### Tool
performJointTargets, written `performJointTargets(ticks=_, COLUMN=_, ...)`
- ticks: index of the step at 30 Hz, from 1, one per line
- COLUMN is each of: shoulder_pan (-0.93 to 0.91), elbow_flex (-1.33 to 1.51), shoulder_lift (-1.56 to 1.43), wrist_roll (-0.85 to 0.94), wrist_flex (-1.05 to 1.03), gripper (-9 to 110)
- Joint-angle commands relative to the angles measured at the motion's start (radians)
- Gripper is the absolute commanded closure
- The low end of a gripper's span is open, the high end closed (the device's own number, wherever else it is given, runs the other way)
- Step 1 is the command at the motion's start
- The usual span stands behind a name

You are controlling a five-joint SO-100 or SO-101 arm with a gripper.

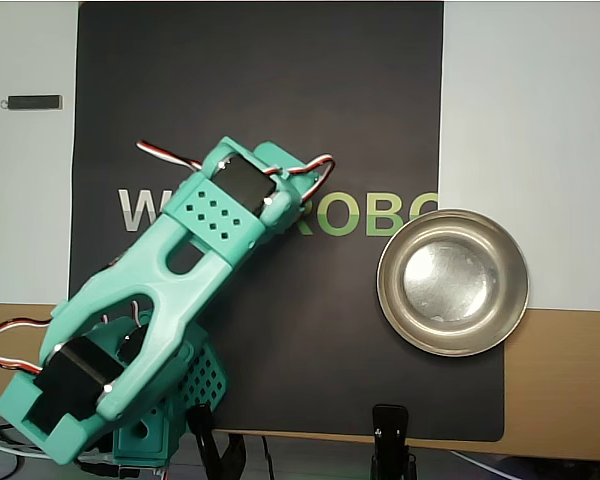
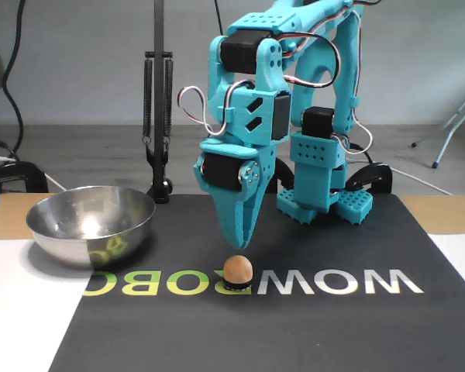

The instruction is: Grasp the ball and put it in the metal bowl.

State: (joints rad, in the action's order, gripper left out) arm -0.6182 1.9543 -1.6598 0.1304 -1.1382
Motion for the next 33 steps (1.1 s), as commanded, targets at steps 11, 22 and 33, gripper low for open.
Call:
performJointTargets(ticks=11, shoulder_pan=0.000, elbow_flex=0.005, shoulder_lift=-0.029, wrist_roll=0.009, wrist_flex=0.000, gripper=82)
performJointTargets(ticks=22, shoulder_pan=-0.003, elbow_flex=0.005, shoulder_lift=-0.029, wrist_roll=0.006, wrist_flex=0.008, gripper=82)
performJointTargets(ticks=33, shoulder_pan=-0.020, elbow_flex=0.005, shoulder_lift=-0.031, wrist_roll=0.008, wrist_flex=0.002, gripper=81)
